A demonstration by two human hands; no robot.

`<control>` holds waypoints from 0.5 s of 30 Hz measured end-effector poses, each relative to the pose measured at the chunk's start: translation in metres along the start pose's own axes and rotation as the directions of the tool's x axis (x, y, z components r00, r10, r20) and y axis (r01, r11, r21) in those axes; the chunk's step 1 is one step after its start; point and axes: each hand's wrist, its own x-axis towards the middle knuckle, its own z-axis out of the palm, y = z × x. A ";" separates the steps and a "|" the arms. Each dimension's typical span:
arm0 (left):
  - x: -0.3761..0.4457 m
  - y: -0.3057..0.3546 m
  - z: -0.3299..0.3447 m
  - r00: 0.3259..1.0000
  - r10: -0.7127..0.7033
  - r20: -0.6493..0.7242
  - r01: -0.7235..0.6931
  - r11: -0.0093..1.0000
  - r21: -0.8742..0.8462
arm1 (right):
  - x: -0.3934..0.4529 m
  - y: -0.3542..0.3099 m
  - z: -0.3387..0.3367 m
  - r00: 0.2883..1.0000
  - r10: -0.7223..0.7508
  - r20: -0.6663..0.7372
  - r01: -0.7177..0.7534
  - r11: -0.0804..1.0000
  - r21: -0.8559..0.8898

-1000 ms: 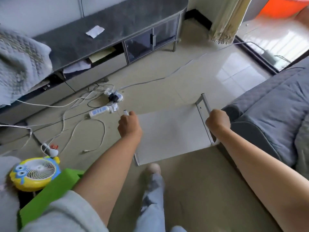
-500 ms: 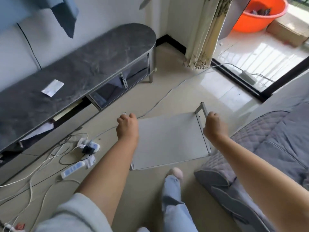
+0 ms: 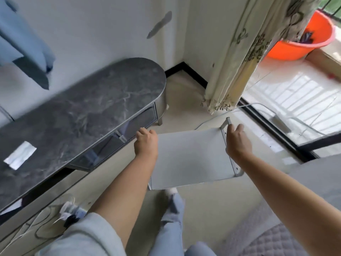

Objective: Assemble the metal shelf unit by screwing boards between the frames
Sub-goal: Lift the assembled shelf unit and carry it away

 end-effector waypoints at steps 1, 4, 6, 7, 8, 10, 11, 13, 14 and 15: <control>0.027 0.007 -0.014 1.000 -0.001 0.001 0.001 1.000 -0.005 | 0.031 -0.003 -0.008 1.000 -0.006 0.003 0.006 1.000 -0.018; 0.083 0.024 -0.046 0.999 -0.016 0.047 0.018 0.998 -0.053 | 0.101 -0.007 -0.027 0.999 -0.028 0.029 0.030 0.996 -0.079; 0.123 0.036 -0.063 0.996 -0.066 0.065 0.071 0.994 -0.081 | 0.148 -0.006 -0.037 0.998 -0.044 0.044 0.049 0.994 -0.098; 0.141 0.042 -0.068 0.993 -0.101 0.059 0.106 0.990 -0.094 | 0.170 -0.005 -0.041 0.997 -0.056 0.045 0.061 0.993 -0.104; 0.161 0.048 -0.072 0.990 -0.140 -0.002 0.139 0.986 -0.090 | 0.191 -0.005 -0.044 0.997 -0.069 0.046 0.074 0.990 -0.119; 0.202 0.060 -0.089 0.979 -0.194 -0.058 0.189 0.978 -0.085 | 0.241 -0.004 -0.052 0.994 -0.093 0.053 0.100 0.983 -0.153; 0.228 0.065 -0.095 0.981 -0.186 -0.060 0.181 0.980 -0.083 | 0.270 -0.004 -0.058 0.992 -0.114 0.057 0.123 0.977 -0.176; 0.272 0.074 -0.090 0.970 -0.209 -0.126 0.195 0.974 -0.111 | 0.314 -0.007 -0.067 0.984 -0.159 0.074 0.171 0.965 -0.197; 0.292 0.082 -0.096 0.967 -0.222 -0.127 0.205 0.970 -0.132 | 0.341 -0.008 -0.073 0.980 -0.178 0.084 0.192 0.960 -0.201; 0.305 0.088 -0.103 0.965 -0.228 -0.129 0.207 0.966 -0.154 | 0.361 -0.009 -0.079 0.978 -0.186 0.090 0.201 0.958 -0.204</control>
